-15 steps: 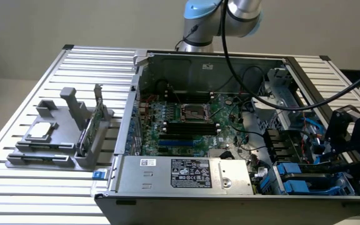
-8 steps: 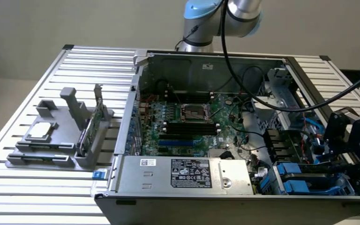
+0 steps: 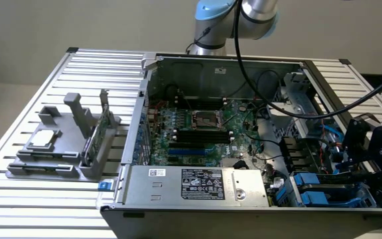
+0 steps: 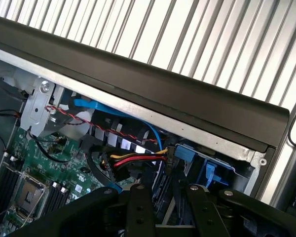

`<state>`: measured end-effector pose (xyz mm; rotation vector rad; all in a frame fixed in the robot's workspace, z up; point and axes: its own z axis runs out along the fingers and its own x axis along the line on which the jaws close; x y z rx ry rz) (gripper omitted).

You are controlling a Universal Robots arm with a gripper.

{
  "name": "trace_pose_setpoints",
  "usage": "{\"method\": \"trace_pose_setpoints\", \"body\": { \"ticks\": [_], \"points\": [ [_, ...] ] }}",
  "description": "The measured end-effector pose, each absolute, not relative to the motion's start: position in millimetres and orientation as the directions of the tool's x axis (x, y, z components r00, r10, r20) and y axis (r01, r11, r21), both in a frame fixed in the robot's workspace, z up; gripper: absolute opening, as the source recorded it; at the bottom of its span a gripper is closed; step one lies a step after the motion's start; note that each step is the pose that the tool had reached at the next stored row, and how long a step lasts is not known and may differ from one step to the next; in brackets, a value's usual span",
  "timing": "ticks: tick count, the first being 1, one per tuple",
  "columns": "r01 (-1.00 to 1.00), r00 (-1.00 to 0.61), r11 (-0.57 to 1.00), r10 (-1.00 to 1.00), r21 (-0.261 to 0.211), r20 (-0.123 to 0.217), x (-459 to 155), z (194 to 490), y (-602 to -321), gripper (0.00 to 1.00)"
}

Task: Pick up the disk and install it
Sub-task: 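Insert the first disk wire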

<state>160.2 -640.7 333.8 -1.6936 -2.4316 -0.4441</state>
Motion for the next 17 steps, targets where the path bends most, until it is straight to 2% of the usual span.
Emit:
{"method": "trace_pose_setpoints", "body": {
  "ticks": [17],
  "points": [
    [0.933,-0.355,0.317,0.890,0.170,0.288,160.2,331.7,-640.1,0.31]
  ]
}}
